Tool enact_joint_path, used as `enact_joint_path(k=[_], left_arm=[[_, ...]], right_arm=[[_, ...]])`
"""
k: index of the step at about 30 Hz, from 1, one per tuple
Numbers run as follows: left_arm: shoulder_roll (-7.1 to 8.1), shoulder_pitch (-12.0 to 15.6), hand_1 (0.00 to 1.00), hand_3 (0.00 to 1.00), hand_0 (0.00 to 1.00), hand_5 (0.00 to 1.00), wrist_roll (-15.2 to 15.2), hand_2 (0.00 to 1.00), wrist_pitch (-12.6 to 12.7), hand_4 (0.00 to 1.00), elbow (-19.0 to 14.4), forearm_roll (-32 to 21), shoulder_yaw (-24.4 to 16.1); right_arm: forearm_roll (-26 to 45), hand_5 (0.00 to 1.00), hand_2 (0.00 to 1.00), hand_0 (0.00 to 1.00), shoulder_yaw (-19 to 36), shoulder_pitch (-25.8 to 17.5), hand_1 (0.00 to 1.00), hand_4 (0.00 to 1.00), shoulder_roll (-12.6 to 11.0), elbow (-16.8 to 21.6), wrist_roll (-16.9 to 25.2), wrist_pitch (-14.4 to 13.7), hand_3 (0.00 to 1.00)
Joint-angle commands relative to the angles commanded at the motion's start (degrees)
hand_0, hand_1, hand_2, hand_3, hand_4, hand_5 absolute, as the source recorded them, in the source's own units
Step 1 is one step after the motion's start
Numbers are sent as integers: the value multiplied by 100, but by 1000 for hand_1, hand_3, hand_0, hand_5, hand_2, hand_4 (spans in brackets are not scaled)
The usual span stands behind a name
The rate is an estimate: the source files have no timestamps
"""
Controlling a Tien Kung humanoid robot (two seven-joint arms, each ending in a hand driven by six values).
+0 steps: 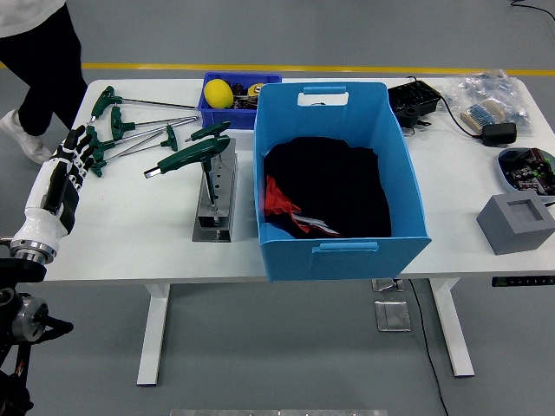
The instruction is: Lift tool from toolbox,place it in box,lift tool from toolbox,place it in box
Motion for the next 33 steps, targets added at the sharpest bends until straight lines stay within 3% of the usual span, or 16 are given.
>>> enact_joint_path(k=[24,33], left_arm=[[-10,-12,998,998,998,936,-23,998,62,998,-78,139,-66],[-10,-19,998,998,998,927,69,998,199,998,-87,290,-86]], right_arm=[[-54,568,682,619,44,18,606,773,2,0,-6,6,530],[-72,567,682,619,45,25,605,773,1,0,-8,18,530]])
